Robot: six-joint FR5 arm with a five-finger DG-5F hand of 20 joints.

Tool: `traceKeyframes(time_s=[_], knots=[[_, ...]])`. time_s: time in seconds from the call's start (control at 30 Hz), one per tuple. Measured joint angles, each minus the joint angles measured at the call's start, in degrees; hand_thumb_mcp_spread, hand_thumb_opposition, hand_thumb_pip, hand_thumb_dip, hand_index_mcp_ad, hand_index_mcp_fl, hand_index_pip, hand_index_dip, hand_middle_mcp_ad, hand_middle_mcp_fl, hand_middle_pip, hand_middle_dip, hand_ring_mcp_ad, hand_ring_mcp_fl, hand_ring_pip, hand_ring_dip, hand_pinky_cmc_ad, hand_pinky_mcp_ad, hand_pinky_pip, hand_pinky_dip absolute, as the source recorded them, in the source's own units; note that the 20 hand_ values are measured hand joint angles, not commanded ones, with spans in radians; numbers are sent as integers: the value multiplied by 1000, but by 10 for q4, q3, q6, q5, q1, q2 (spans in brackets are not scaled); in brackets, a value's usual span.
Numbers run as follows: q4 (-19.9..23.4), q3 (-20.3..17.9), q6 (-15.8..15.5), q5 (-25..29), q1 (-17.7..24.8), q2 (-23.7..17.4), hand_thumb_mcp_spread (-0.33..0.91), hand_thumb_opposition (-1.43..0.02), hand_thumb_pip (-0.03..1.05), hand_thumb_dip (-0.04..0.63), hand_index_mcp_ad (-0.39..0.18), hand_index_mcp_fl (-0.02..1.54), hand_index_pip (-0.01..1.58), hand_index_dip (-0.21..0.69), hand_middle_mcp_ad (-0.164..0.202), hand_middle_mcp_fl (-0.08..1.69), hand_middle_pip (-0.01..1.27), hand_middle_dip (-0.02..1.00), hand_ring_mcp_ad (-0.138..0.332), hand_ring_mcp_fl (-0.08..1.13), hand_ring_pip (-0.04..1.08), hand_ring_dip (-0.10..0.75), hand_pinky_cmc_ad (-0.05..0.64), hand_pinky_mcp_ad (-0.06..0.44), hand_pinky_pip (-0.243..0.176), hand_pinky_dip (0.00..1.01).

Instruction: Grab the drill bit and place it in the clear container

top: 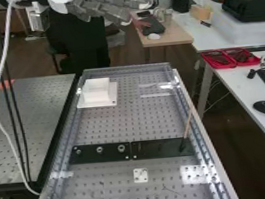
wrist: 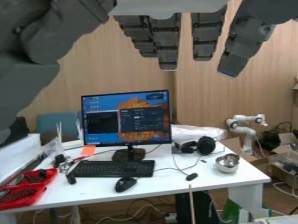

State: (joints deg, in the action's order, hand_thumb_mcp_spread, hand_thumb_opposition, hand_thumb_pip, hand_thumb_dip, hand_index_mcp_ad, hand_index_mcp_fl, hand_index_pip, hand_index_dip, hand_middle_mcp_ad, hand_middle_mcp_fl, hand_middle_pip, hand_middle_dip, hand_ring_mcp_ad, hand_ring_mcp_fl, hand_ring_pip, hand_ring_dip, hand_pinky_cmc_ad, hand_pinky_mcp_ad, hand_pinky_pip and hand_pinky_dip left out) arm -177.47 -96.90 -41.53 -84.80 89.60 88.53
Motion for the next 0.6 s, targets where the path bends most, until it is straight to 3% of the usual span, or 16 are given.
traceKeyframes(time_s=[0.43, 0.6], knots=[[0, 0, -1, -41, -6, 5, 112, -688, 234, 12, 138, 24, 84, -3, 141, 75, 157, 17, 232, 14, 106, -103, 412, 278, -96, 271], [0, -2, -3, -45, -6, 8, 112, -688, 283, 12, 138, 24, 84, -3, 141, 75, 157, 17, 232, 14, 106, -103, 396, 278, -96, 271]])
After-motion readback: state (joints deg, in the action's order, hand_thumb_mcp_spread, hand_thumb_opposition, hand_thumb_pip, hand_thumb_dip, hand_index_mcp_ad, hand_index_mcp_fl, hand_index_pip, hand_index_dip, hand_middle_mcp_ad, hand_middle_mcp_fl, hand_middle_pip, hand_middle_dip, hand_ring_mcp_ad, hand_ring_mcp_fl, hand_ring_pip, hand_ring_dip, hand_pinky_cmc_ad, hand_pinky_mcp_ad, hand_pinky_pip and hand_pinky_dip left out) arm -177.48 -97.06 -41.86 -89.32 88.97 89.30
